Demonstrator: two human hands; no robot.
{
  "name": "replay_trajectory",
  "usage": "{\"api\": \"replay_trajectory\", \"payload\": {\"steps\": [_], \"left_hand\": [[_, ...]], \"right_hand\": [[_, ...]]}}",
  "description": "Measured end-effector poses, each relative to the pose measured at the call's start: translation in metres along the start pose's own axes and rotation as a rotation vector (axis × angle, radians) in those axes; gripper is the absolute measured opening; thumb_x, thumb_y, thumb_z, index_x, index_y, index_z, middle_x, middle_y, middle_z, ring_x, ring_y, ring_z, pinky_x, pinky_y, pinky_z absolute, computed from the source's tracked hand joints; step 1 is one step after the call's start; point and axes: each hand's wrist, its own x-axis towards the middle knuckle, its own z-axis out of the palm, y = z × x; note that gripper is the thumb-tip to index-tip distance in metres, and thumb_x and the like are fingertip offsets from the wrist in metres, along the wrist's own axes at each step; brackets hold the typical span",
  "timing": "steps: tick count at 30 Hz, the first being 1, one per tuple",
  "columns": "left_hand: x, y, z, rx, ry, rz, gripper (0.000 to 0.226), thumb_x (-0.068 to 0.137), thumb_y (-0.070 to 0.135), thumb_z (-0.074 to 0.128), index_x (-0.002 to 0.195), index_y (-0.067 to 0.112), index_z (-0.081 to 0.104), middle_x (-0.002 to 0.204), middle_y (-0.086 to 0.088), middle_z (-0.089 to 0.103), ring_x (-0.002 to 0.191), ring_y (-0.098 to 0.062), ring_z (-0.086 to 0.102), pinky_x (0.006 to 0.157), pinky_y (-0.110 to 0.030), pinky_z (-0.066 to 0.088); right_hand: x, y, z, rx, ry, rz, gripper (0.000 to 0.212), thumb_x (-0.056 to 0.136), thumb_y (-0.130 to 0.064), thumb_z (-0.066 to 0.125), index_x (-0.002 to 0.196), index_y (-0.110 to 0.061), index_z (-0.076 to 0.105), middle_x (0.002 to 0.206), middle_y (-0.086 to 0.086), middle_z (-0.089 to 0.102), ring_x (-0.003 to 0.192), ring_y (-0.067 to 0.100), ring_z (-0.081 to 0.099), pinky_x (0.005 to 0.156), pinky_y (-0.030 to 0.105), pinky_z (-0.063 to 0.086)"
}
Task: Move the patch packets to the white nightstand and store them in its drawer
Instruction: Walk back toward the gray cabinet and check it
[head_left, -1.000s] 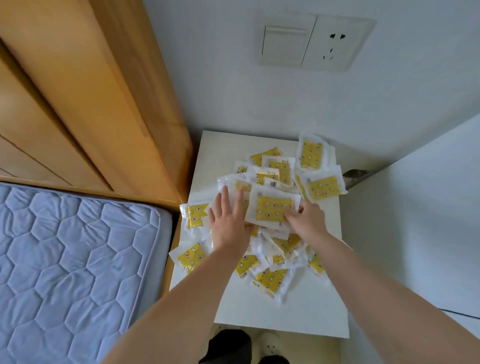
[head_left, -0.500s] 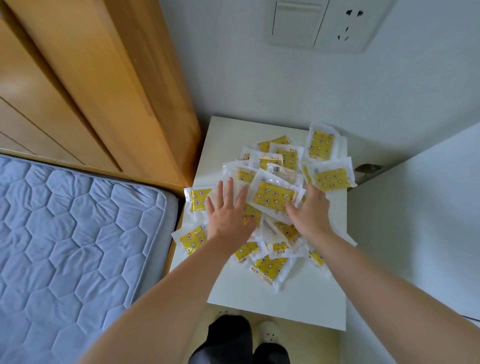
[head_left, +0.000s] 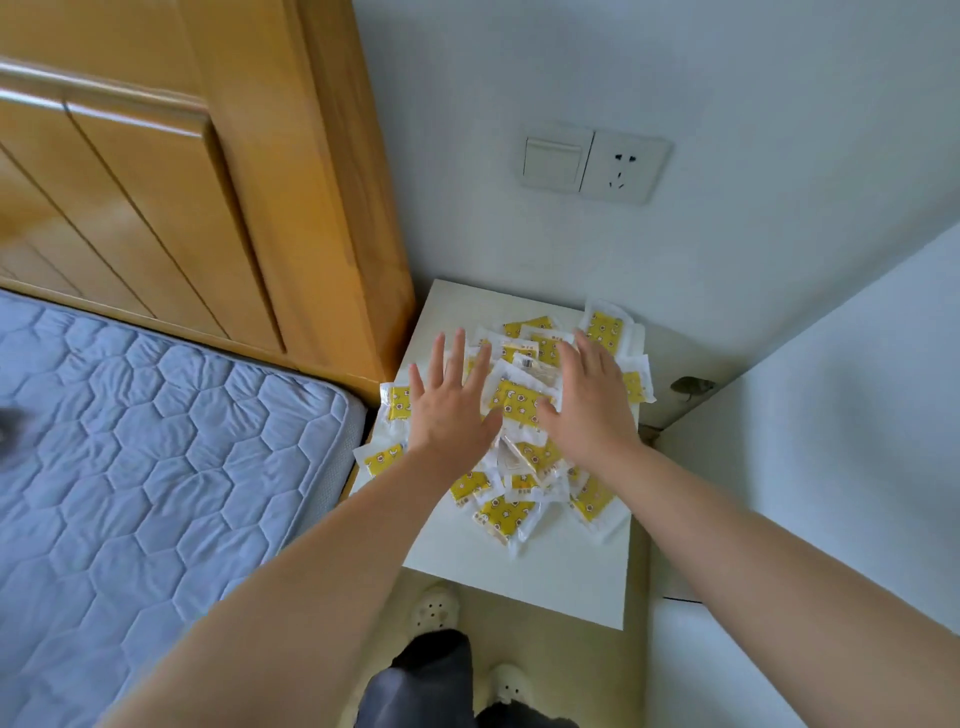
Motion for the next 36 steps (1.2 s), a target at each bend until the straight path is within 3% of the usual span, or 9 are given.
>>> {"api": "replay_trajectory", "payload": {"steps": [7, 11, 18, 21, 25, 30, 36], "left_hand": [[-0.056, -0.013, -0.120, 0.012, 0.233, -0.014, 0.074, 0.096, 0.044, 0.042, 0.153, 0.026, 0.000, 0.160, -0.005, -0.013, 0.146, -0.025, -0.018, 0.115, -0.053, -0.006], [-0.095, -0.041, -0.192, 0.061, 0.362, -0.111, 0.072, 0.096, 0.045, 0.037, 0.153, 0.027, -0.004, 0.160, -0.004, -0.015, 0.146, -0.025, -0.019, 0.114, -0.052, -0.008], [-0.207, -0.128, -0.311, 0.153, 0.618, -0.305, 0.076, 0.095, 0.046, 0.041, 0.153, 0.027, -0.004, 0.160, -0.002, -0.016, 0.146, -0.023, -0.020, 0.114, -0.052, -0.008], [-0.275, -0.172, -0.346, 0.215, 0.699, -0.392, 0.077, 0.094, 0.045, 0.044, 0.153, 0.027, -0.002, 0.160, -0.003, -0.015, 0.146, -0.024, -0.019, 0.114, -0.053, -0.008], [-0.376, -0.241, -0.380, 0.308, 0.767, -0.569, 0.074, 0.094, 0.046, 0.043, 0.153, 0.027, 0.001, 0.160, -0.004, -0.013, 0.147, -0.025, -0.015, 0.115, -0.055, -0.005], [-0.494, -0.316, -0.406, 0.470, 0.724, -0.789, 0.074, 0.097, 0.049, 0.034, 0.152, 0.027, -0.009, 0.159, -0.006, -0.017, 0.146, -0.029, -0.016, 0.115, -0.055, -0.004], [-0.606, -0.382, -0.423, 0.554, 0.704, -0.986, 0.074, 0.096, 0.048, 0.039, 0.153, 0.026, -0.003, 0.160, -0.006, -0.013, 0.146, -0.030, -0.014, 0.114, -0.056, -0.003]], "right_hand": [[-0.009, -0.069, -0.099, -0.094, 0.147, -0.237, 0.063, 0.091, -0.030, 0.053, 0.144, -0.006, 0.029, 0.156, 0.015, 0.018, 0.145, 0.030, 0.013, 0.117, 0.049, 0.009], [-0.016, -0.134, -0.155, -0.087, 0.275, -0.416, 0.065, 0.088, -0.027, 0.056, 0.144, -0.004, 0.033, 0.155, 0.018, 0.021, 0.145, 0.031, 0.015, 0.116, 0.052, 0.010], [-0.049, -0.290, -0.221, -0.044, 0.430, -0.674, 0.065, 0.090, -0.028, 0.054, 0.146, -0.006, 0.029, 0.157, 0.015, 0.017, 0.146, 0.030, 0.011, 0.116, 0.050, 0.008], [-0.078, -0.374, -0.230, -0.048, 0.507, -0.801, 0.064, 0.087, -0.029, 0.057, 0.143, -0.007, 0.035, 0.154, 0.017, 0.025, 0.144, 0.031, 0.019, 0.115, 0.052, 0.013], [-0.134, -0.496, -0.228, -0.033, 0.569, -0.975, 0.067, 0.078, -0.028, 0.069, 0.135, -0.003, 0.045, 0.146, 0.021, 0.039, 0.137, 0.037, 0.035, 0.109, 0.060, 0.026], [-0.197, -0.627, -0.219, 0.051, 0.650, -1.137, 0.067, 0.071, -0.027, 0.073, 0.129, -0.002, 0.051, 0.139, 0.022, 0.047, 0.131, 0.039, 0.044, 0.105, 0.062, 0.031], [-0.265, -0.750, -0.205, 0.159, 0.640, -1.293, 0.067, 0.068, -0.027, 0.076, 0.127, -0.003, 0.054, 0.135, 0.020, 0.052, 0.127, 0.037, 0.048, 0.102, 0.061, 0.034]]}}
